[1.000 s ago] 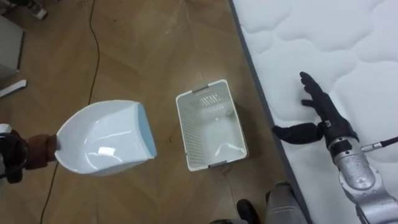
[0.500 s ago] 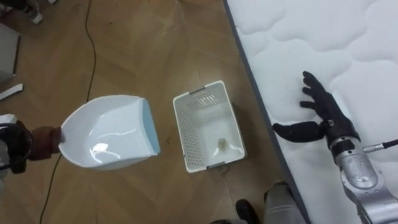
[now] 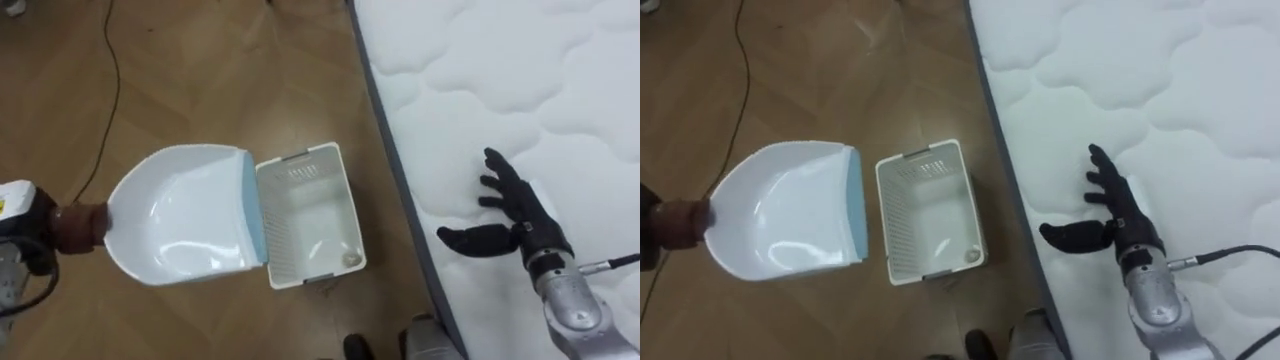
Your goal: Clean bed
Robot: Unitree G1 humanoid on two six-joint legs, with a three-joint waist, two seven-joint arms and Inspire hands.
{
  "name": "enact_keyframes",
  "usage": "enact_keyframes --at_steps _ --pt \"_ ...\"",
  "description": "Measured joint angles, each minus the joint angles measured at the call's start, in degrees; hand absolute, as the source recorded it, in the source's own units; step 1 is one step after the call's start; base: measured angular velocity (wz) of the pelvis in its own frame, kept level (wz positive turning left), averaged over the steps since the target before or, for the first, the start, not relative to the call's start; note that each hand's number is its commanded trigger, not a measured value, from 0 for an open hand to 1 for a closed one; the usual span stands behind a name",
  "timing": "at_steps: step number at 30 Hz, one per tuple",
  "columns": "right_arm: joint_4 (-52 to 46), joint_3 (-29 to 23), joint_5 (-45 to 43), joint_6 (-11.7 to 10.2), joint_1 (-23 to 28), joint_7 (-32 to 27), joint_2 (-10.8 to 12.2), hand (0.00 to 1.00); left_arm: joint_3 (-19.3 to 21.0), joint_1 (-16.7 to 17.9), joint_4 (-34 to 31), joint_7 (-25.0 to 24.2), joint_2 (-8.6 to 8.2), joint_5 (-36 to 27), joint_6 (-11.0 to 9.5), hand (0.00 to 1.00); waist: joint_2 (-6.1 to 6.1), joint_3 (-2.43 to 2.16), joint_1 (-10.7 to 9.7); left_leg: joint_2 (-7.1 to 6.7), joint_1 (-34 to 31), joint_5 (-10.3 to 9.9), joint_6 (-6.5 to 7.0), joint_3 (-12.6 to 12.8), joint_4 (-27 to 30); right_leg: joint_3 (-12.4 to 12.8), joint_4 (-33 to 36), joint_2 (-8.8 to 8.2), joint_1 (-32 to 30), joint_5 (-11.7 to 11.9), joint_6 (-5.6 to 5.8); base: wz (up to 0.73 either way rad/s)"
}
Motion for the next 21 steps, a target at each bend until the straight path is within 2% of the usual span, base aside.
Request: enact_keyframes --at_steps 4,6,8,9,11,13,14,15,16,17,18,19,20,21 --pt "-0.31 -0.30 -0.35 0.65 2.14 -0.52 0.08 0.00 2.05 3.63 -8.95 0.98 -0.06 0.29 -1.92 1.00 -0.91 -0.20 0.83 0.84 2.69 -0.40 0.20 -0.08 -1.29 -0.34 -4.24 0.72 3.83 1.54 0.55 -0.13" --pt "-0.31 -1.43 -0.45 0.76 2.98 -0.82 0.16 0.00 2.68 4.12 -12.83 1.00 -0.19 0.38 -2.38 1.00 -1.08 -0.25 1.44 1.54 3.95 -0.54 0.41 0.22 -1.75 -0.31 -6.31 1.26 5.54 2.61 0.63 -0.28" --pt "-0.32 -1.98 -0.28 1.42 3.63 -2.12 0.06 0.00 3.62 4.42 -15.34 1.16 -0.52 0.14 -3.07 1.00 -1.64 -0.33 2.51 2.35 6.11 -0.55 0.41 1.61 -2.85 -0.21 -8.82 1.60 7.53 4.05 0.63 -0.61" --pt "-0.79 -1.98 -0.13 1.85 3.84 -2.60 0.08 0.00 5.22 5.59 -17.12 1.25 -0.61 0.14 -3.47 1.00 -2.61 -0.36 3.76 2.60 7.86 -0.58 0.36 2.08 -3.88 -0.51 -10.06 2.04 8.40 5.11 0.37 -1.15" --pt "-1.77 -2.26 -0.05 1.85 4.27 -3.36 0.10 0.00 8.06 7.33 -19.18 2.29 -1.92 0.30 -3.53 1.00 -3.14 -0.30 4.82 3.38 10.20 -1.20 -0.02 2.78 -4.60 -3.73 -12.01 2.27 9.88 7.00 -0.54 -1.20" --pt "-3.62 -2.23 -0.15 1.94 5.96 -4.07 0.23 0.00 10.82 9.18 -22.52 3.59 -3.69 0.51 -3.53 1.00 -4.74 -0.70 6.19 4.32 13.70 -1.30 0.04 8.65 -7.22 -8.93 -13.70 1.98 10.60 9.39 -2.07 -1.31" --pt "-4.51 -2.32 -0.33 1.96 6.29 -4.15 0.20 0.00 11.28 9.77 -23.63 4.03 -4.00 0.53 -3.59 1.00 -5.01 -0.80 6.53 4.70 14.21 -1.30 0.04 10.03 -7.72 -10.77 -14.83 1.89 10.92 10.26 -2.68 -1.39" --pt "-5.46 -2.35 -0.47 2.01 6.85 -4.22 0.34 0.00 12.11 10.67 -25.33 4.91 -4.62 0.47 -3.76 1.00 -5.27 -0.94 6.74 5.50 14.93 -1.28 0.07 12.61 -8.83 -13.93 -17.50 2.01 11.83 12.69 -3.51 -1.25" --pt "-5.76 -2.22 -0.21 2.57 7.22 -4.21 0.57 0.00 12.12 10.81 -26.29 5.47 -4.92 0.23 -3.80 1.00 -5.65 -0.97 6.95 6.59 15.57 -1.24 0.21 16.33 -9.70 -17.11 -19.01 2.14 12.61 14.30 -3.51 -1.18" --pt "-5.73 -2.17 -0.04 3.10 7.36 -4.10 0.58 0.00 12.11 10.83 -26.38 5.71 -5.39 0.20 -3.80 1.00 -5.71 -1.00 7.02 7.25 16.05 -1.28 0.26 18.70 -10.09 -19.06 -17.94 1.78 12.94 13.75 -2.88 -1.11" --pt "-5.65 -2.21 0.24 4.05 7.54 -4.13 0.49 0.00 12.02 10.88 -26.46 6.05 -6.55 -0.46 -3.81 1.00 -5.74 -1.03 7.02 7.81 18.00 -1.26 0.27 22.89 -11.61 -21.51 -13.94 0.65 13.89 11.55 -1.51 -1.09" --pt "-5.69 -2.28 0.45 4.34 7.50 -4.54 0.49 0.00 11.90 10.94 -26.70 6.14 -7.31 -2.34 -3.85 1.00 -5.96 -1.16 7.47 8.16 19.57 -1.15 0.24 27.88 -13.23 -23.05 -10.18 -0.85 15.17 9.16 -0.67 -1.14" --pt "-5.75 -2.33 0.59 4.32 7.36 -4.84 0.53 0.00 11.90 10.97 -26.91 6.25 -7.50 -3.25 -3.86 1.00 -6.10 -1.20 7.94 8.05 20.17 -0.97 0.26 29.60 -14.02 -23.64 -8.93 -1.85 15.81 7.79 -0.58 -1.32" --pt "-5.73 -2.32 0.86 4.24 6.87 -5.37 0.54 0.00 11.92 11.03 -27.04 6.29 -7.63 -4.35 -3.83 1.00 -6.32 -1.28 8.64 8.10 21.12 -0.92 0.26 33.91 -14.88 -25.79 -6.62 -4.37 17.40 6.45 -0.02 -1.37"
